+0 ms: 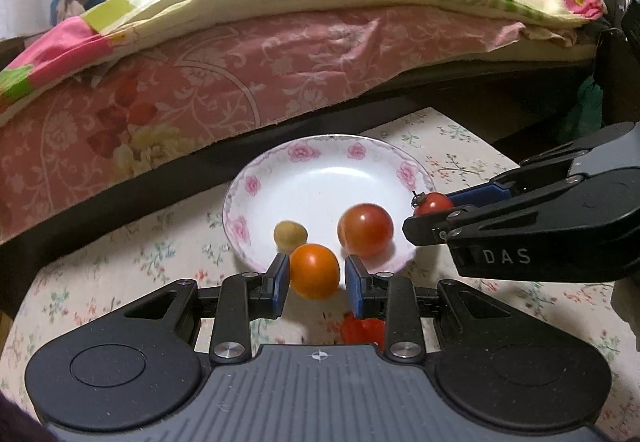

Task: Organize fruits
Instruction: 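Carry both fruits over the plate and open both tools to release them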

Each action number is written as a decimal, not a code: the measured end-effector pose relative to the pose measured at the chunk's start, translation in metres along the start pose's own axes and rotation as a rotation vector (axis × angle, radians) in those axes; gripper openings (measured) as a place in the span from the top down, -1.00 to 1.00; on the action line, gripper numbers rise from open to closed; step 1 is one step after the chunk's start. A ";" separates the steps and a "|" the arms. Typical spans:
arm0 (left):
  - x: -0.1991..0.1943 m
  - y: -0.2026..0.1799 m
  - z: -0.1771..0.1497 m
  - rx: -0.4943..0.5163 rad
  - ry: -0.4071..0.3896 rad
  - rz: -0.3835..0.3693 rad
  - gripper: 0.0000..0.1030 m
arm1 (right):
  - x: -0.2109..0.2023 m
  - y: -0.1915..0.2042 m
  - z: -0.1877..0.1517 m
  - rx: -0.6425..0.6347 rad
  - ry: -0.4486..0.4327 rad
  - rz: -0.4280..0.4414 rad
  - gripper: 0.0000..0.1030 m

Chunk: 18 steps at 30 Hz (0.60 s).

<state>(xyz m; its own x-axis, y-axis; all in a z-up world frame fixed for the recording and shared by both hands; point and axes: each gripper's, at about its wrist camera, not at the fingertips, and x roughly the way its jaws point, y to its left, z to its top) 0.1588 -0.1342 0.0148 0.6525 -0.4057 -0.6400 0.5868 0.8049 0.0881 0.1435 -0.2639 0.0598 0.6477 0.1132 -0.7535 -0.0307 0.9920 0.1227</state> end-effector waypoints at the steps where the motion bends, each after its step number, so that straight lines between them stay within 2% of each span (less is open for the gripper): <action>1: 0.003 0.000 0.001 0.002 0.000 0.002 0.26 | 0.004 -0.002 0.002 0.000 0.000 -0.005 0.44; 9: 0.018 0.002 0.002 0.002 0.025 0.001 0.23 | 0.029 -0.011 0.012 -0.019 0.000 -0.021 0.44; 18: 0.011 0.004 0.004 -0.007 0.025 -0.006 0.22 | 0.035 -0.020 0.019 0.009 -0.014 -0.008 0.43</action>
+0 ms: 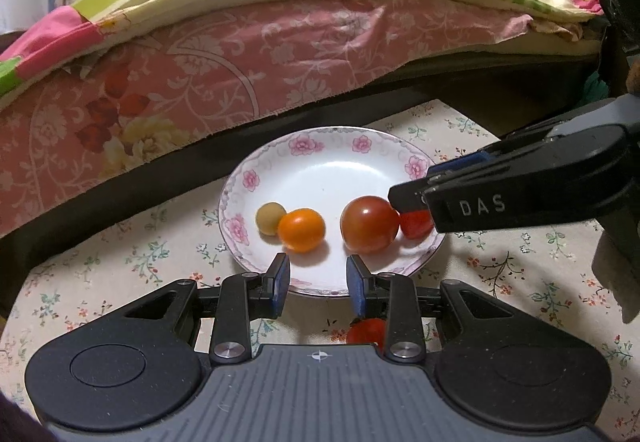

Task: Organize fruits
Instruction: 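Carry both fruits over the plate and open both tools to release them, then move both tools back to the fruit rows and grasp a red cherry tomato with the left tool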

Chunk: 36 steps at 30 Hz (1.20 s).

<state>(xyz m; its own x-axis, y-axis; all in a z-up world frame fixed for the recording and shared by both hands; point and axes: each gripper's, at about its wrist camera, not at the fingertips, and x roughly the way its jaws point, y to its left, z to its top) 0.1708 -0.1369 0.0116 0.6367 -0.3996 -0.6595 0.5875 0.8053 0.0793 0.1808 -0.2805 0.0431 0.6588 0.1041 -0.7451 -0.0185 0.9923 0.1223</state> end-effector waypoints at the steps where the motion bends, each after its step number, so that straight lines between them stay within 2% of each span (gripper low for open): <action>1: -0.002 0.001 0.000 0.000 -0.002 0.001 0.22 | -0.001 0.000 0.001 0.002 -0.003 0.000 0.40; 3: -0.005 0.002 0.001 -0.002 -0.004 0.001 0.22 | -0.003 -0.001 0.003 0.008 -0.014 -0.004 0.30; 16: -0.048 0.017 -0.005 -0.020 -0.014 0.018 0.22 | -0.045 0.004 0.002 -0.004 -0.078 -0.034 0.30; 21: -0.068 0.021 -0.015 -0.039 -0.004 0.012 0.22 | -0.063 0.011 -0.012 -0.002 -0.064 -0.023 0.30; 26: -0.085 0.021 -0.031 -0.041 0.018 0.006 0.20 | -0.075 0.029 -0.027 -0.003 -0.038 0.026 0.30; 36: -0.099 0.020 -0.061 -0.083 0.074 -0.002 0.19 | -0.080 0.068 -0.064 -0.033 0.050 0.112 0.30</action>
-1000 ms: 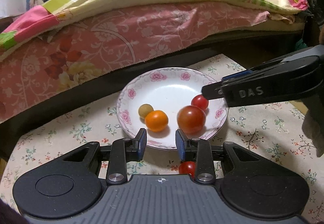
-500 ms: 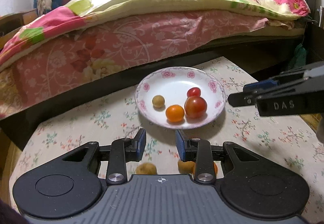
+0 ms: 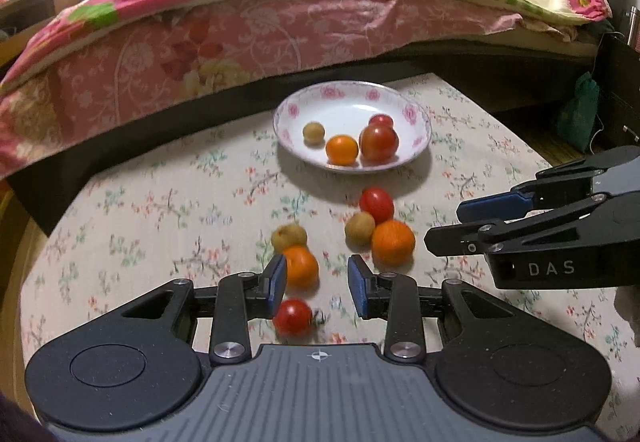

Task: Organize fruits
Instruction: 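Move both tools back to the fruit rows and grasp a red cherry tomato with the left tool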

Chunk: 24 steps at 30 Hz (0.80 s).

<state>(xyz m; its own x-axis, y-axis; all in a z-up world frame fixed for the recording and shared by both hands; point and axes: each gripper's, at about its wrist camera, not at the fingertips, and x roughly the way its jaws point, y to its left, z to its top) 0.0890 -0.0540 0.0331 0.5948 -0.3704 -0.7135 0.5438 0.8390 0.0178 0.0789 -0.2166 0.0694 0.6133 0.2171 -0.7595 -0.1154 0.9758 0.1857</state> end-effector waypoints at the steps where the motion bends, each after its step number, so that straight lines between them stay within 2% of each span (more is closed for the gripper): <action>1: -0.001 0.000 -0.003 -0.004 0.004 -0.001 0.19 | 0.000 0.001 -0.003 0.003 0.006 0.003 0.30; 8: 0.000 -0.001 -0.020 -0.025 0.048 0.001 0.16 | 0.001 0.006 -0.019 0.028 0.039 0.010 0.30; 22: 0.022 0.011 -0.026 -0.051 0.095 0.016 0.15 | 0.019 0.002 -0.019 0.024 0.068 0.023 0.30; 24: 0.027 0.012 -0.026 -0.055 0.098 0.018 0.10 | 0.023 0.000 -0.019 0.031 0.075 0.028 0.30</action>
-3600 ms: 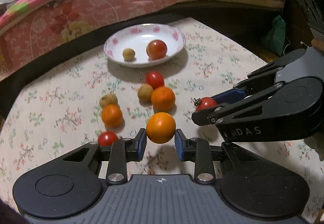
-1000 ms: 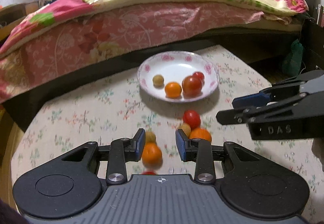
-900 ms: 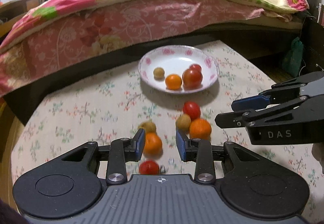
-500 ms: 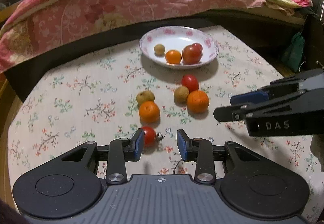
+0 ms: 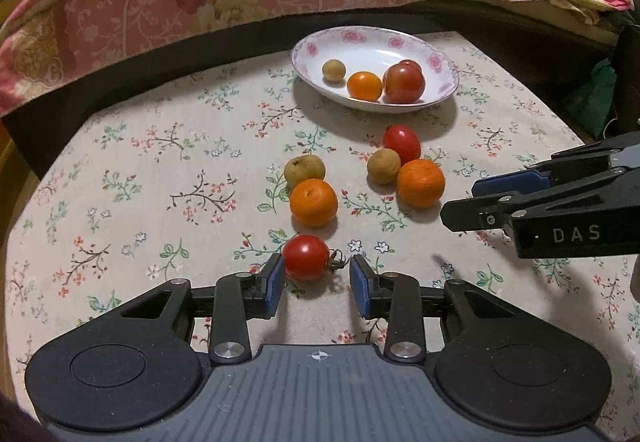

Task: Organize fruits
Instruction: 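Move both tools back to the fruit rows and grasp a red cherry tomato with the left tool, then grasp a tangerine with the right tool while the left tool holds the cherry tomato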

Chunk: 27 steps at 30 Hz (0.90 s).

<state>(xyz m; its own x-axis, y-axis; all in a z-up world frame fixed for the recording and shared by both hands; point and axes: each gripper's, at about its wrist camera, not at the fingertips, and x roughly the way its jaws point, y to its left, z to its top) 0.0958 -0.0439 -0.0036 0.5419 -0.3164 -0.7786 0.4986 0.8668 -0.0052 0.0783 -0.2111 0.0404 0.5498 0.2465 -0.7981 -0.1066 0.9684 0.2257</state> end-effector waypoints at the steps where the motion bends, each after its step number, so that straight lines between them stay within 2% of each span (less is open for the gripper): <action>1: 0.002 0.000 0.001 0.001 0.001 0.004 0.09 | 0.002 0.000 0.001 0.003 0.003 0.002 0.30; 7: 0.016 0.004 0.002 -0.024 0.028 0.000 0.07 | 0.013 -0.007 0.003 0.020 0.021 0.010 0.30; 15: 0.020 0.000 0.004 0.000 0.008 0.010 0.09 | 0.024 -0.015 0.003 0.056 0.030 0.029 0.30; 23: 0.018 -0.005 0.002 0.034 0.000 0.001 0.16 | 0.025 -0.015 0.007 0.038 0.010 0.025 0.27; 27: 0.017 -0.006 0.001 0.042 0.002 -0.011 0.16 | 0.030 -0.014 0.011 0.026 0.004 0.032 0.11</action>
<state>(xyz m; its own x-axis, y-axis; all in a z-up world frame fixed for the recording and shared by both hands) 0.1023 -0.0548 -0.0166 0.5351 -0.3248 -0.7799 0.5322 0.8465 0.0126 0.1052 -0.2174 0.0194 0.5434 0.2776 -0.7923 -0.1023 0.9586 0.2657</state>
